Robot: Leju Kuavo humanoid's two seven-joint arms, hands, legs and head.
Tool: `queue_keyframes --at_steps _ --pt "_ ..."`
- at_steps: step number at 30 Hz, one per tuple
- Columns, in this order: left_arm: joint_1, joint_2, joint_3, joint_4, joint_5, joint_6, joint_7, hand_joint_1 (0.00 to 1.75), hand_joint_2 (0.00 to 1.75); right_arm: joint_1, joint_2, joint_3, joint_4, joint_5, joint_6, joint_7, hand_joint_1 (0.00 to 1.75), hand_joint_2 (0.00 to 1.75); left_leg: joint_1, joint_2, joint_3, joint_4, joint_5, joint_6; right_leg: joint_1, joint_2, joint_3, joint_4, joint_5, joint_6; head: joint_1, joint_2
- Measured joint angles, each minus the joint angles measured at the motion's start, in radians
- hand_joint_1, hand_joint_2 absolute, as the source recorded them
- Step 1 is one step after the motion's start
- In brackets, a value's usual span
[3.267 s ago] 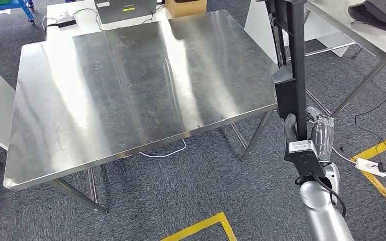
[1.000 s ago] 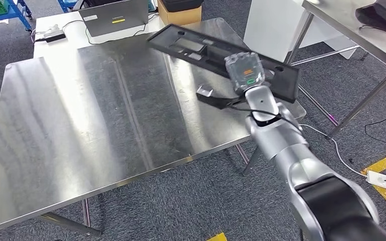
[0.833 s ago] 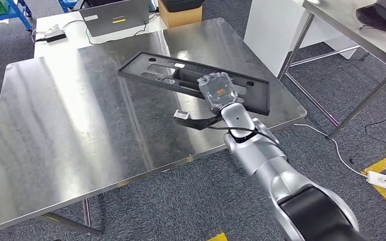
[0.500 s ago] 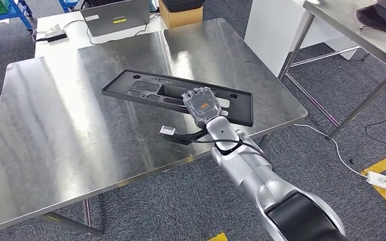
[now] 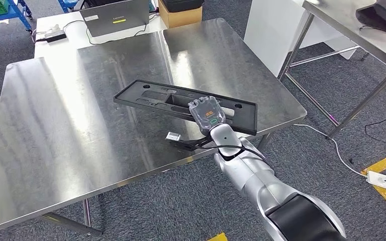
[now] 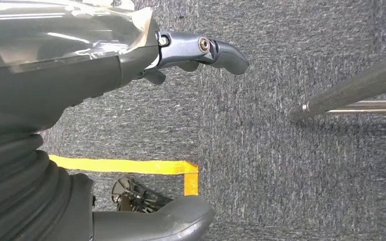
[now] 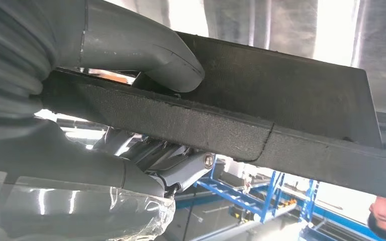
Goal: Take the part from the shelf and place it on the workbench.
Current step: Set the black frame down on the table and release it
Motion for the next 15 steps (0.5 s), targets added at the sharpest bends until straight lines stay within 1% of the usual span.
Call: queue_keyframes --at_steps 12,15 --pt "0.002 0.006 0.001 0.0 -0.011 -0.011 0.019 0.0 1.75 0.019 -0.023 -0.033 0.026 0.0 -0.006 0.008 1.75 1.75 0.0 0.0 0.0 0.0 0.0 0.0 0.0 0.0 0.0 0.0 0.0 0.0 0.0 0.0" --pt "0.003 0.006 0.001 0.0 -0.014 -0.008 0.024 0.0 1.75 0.025 -0.028 -0.043 0.028 0.0 -0.013 0.009 0.44 1.75 0.0 0.0 0.0 0.0 0.0 0.0 0.0 0.0 0.0 0.0 0.0 0.0 0.0 0.0"
